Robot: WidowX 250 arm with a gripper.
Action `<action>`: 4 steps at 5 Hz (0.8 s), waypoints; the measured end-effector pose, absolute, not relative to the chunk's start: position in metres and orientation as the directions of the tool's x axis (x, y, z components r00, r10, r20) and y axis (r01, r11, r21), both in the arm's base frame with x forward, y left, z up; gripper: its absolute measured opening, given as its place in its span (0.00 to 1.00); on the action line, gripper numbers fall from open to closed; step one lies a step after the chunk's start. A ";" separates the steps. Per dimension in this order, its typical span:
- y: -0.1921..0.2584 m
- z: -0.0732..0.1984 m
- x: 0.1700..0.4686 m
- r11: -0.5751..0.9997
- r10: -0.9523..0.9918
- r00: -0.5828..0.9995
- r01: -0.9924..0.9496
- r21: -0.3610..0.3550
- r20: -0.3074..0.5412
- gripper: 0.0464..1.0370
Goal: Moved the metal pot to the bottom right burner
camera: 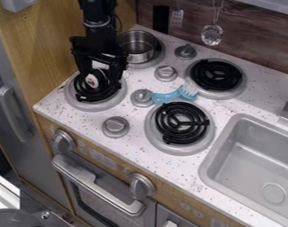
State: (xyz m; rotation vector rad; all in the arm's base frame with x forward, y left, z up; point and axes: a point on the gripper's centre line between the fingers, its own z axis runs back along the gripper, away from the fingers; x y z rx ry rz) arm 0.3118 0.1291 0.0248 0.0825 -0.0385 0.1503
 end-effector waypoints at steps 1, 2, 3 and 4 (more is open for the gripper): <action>0.126 0.011 0.306 0.987 0.150 0.989 -0.150 0.062 0.004 0.96; 0.111 0.003 0.324 1.000 0.010 0.999 -0.009 -0.007 0.050 0.96; 0.088 -0.001 0.353 0.992 -0.117 0.987 0.121 -0.032 0.108 0.96; 0.075 0.004 0.386 0.975 -0.198 0.946 0.216 -0.044 0.256 0.96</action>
